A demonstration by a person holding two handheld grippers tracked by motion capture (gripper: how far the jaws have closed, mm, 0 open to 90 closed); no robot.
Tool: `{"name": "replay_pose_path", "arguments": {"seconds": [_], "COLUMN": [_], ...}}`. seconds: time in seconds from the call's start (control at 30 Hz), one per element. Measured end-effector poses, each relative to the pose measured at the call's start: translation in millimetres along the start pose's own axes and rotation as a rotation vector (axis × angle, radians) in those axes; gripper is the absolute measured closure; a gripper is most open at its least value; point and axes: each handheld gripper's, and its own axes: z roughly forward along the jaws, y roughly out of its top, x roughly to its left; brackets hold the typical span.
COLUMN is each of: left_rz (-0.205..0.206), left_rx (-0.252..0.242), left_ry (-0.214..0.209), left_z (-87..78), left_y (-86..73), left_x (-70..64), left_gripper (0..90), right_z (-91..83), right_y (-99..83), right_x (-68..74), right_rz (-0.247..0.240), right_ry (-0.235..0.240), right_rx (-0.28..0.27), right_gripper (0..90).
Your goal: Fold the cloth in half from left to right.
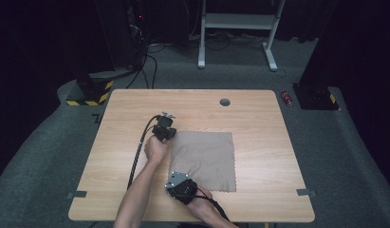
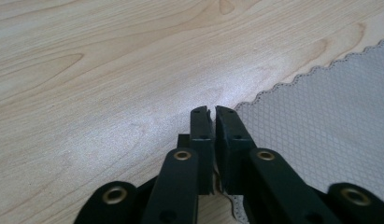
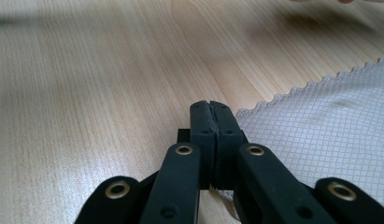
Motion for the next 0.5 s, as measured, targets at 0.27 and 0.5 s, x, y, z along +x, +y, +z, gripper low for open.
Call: {"name": "replay_pose_path", "arguments": {"seconds": [0.27, 0.5], "left_rz": [-0.011, -0.011], "left_rx": [-0.023, -0.038], "left_ry": [-0.034, -0.047], "left_z": [-7.9, -15.5], "left_y": [1.6, 5.2], "left_x": [6.3, 8.9], "left_gripper": [90.0, 90.0], "right_z": [-4.8, -9.6], "right_y": [0.6, 3.3], "right_x": [0.1, -0.6], "right_rz": [0.005, 0.008], "right_ry": [0.011, 0.011], "right_rx": [-0.008, -0.021], "right_gripper": [89.8, 89.9]}}
